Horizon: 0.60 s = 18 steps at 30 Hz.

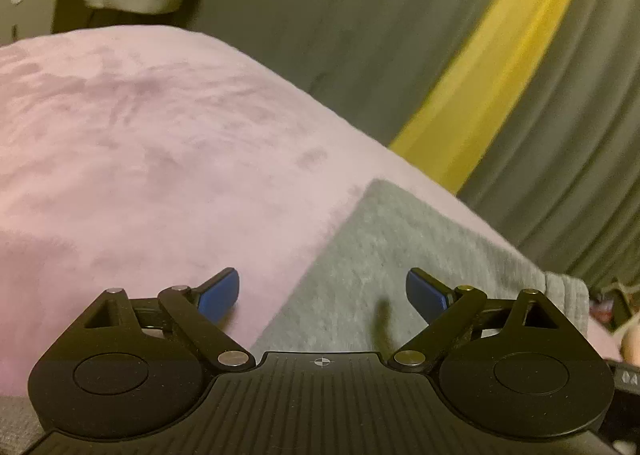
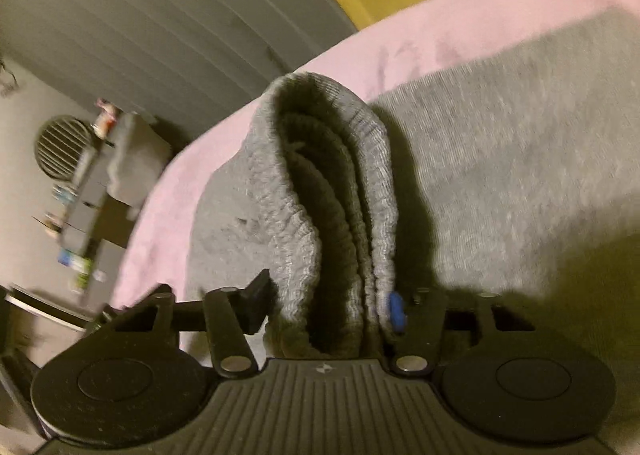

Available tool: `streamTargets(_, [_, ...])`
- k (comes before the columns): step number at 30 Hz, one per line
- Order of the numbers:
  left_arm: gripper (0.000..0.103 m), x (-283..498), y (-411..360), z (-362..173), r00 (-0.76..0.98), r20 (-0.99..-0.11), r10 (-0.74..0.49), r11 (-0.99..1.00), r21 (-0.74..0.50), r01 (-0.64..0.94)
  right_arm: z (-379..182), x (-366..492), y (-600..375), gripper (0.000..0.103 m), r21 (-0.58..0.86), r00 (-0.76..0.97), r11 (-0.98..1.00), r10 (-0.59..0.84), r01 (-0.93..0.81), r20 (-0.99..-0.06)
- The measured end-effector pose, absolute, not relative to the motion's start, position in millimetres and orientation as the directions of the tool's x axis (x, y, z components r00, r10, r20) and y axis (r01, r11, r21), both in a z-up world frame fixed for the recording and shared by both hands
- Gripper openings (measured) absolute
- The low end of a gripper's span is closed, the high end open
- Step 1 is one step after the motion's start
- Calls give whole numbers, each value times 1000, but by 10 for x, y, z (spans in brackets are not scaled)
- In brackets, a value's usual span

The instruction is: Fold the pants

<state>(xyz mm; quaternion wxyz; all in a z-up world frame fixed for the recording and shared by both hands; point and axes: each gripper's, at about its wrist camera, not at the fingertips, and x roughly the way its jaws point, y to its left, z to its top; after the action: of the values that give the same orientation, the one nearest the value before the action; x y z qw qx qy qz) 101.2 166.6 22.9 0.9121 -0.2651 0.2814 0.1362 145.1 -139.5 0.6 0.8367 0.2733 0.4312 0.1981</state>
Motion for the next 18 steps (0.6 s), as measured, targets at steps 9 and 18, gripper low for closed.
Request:
streamTargets(9, [95,882,1759,296,853,-507,122,792,-468,-392,700,1193,-1332,39,680,663,710,600,-184,-447])
streamTargets(18, [95,921,1725,299,861,-508,-4,825,-488,-284,943,1047,-1729,38,701,737,702,539,-126,-407])
